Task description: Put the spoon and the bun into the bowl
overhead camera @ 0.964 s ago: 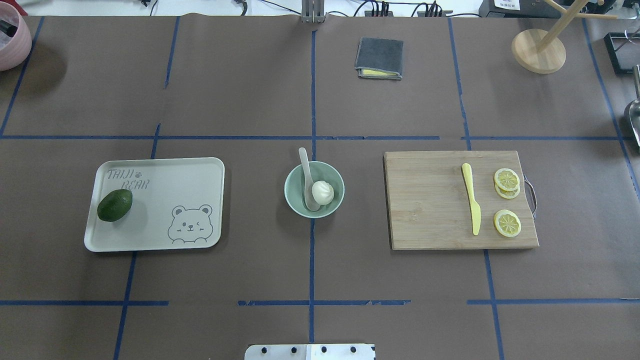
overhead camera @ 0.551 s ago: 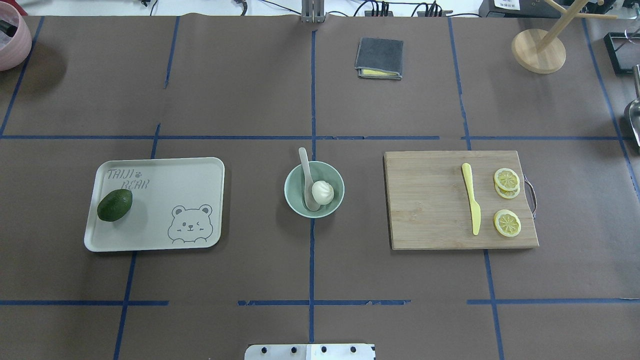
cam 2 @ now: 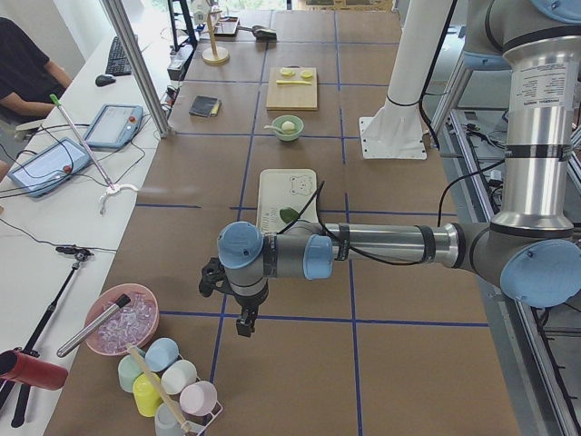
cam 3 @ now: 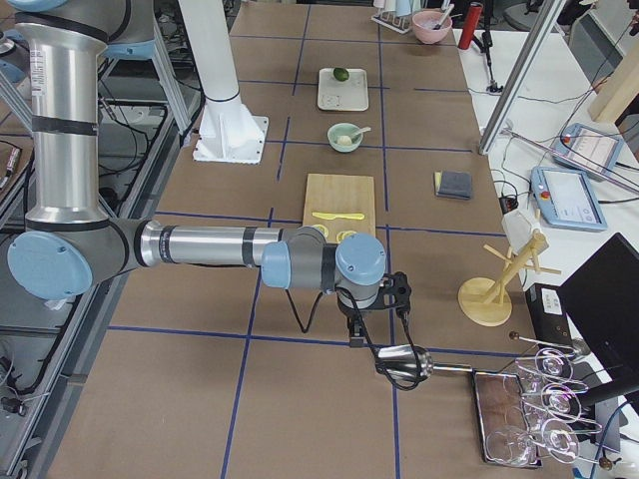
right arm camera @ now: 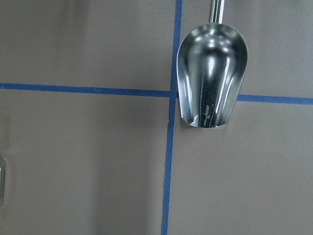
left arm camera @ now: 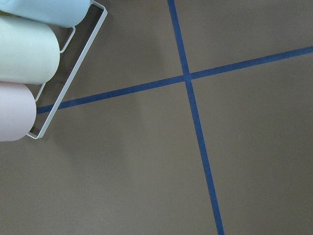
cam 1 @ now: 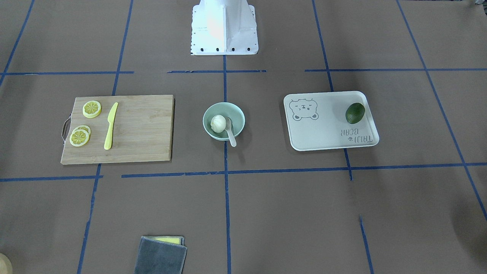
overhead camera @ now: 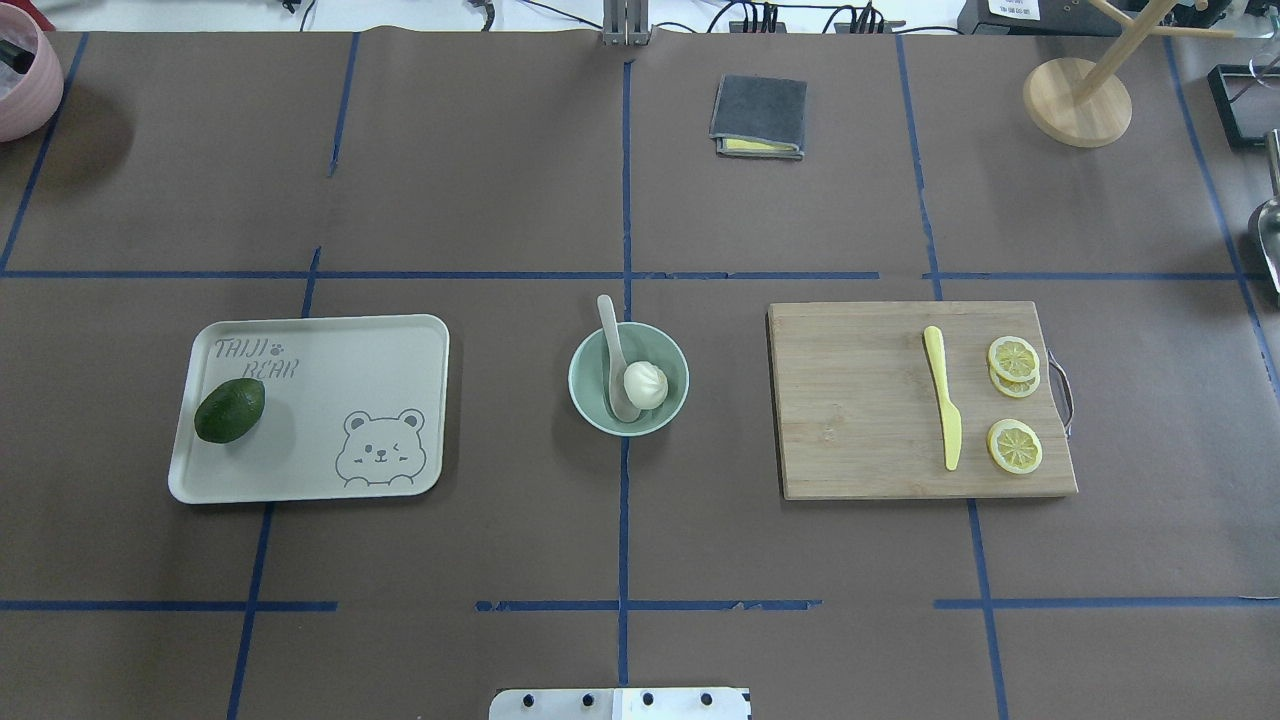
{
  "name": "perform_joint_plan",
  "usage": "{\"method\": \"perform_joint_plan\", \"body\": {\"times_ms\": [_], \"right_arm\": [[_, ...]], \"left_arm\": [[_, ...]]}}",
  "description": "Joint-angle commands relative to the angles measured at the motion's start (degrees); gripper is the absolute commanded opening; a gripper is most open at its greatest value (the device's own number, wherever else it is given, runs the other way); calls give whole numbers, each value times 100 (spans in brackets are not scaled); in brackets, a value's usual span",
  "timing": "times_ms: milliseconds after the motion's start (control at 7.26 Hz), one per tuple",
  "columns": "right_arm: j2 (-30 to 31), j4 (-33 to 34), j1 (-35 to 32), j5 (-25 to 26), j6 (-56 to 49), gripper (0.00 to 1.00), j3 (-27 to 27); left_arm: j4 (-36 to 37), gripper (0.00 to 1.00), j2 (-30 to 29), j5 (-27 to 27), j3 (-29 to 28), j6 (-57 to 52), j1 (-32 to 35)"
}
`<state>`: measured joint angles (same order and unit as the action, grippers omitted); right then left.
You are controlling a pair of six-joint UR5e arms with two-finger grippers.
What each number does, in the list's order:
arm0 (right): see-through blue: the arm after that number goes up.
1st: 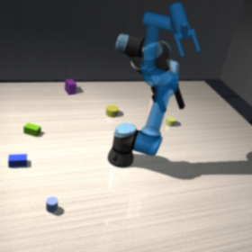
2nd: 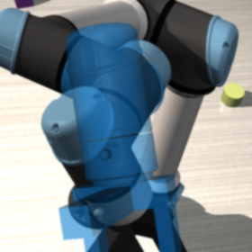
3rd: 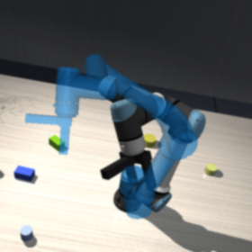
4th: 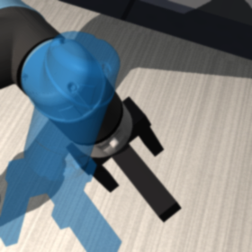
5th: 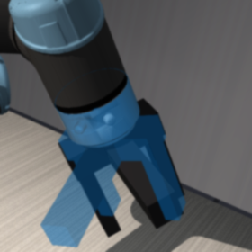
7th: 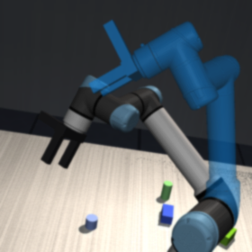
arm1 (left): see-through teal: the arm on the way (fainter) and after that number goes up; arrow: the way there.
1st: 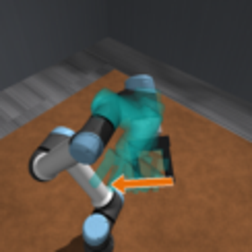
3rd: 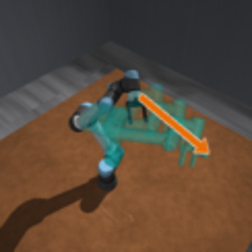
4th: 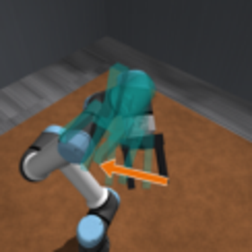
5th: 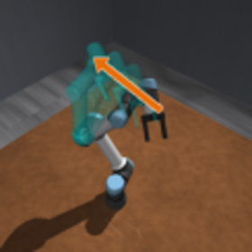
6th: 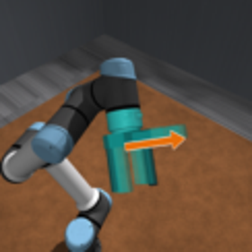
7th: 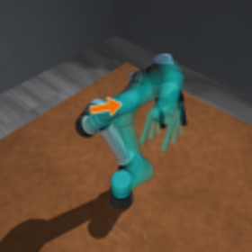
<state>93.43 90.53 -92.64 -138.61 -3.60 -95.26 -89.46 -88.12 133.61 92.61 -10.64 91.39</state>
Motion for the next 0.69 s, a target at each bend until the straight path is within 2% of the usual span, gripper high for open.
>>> {"method": "perform_joint_plan", "body": {"times_ms": [0, 551], "right_arm": [[0, 0, 0, 0, 0, 100, -1], [0, 0, 0, 0, 0, 100, -19]], "left_arm": [[-36, 100, -13, -1, 3, 570, 1], [-71, 100, -13, -1, 2, 581, -7]]}}
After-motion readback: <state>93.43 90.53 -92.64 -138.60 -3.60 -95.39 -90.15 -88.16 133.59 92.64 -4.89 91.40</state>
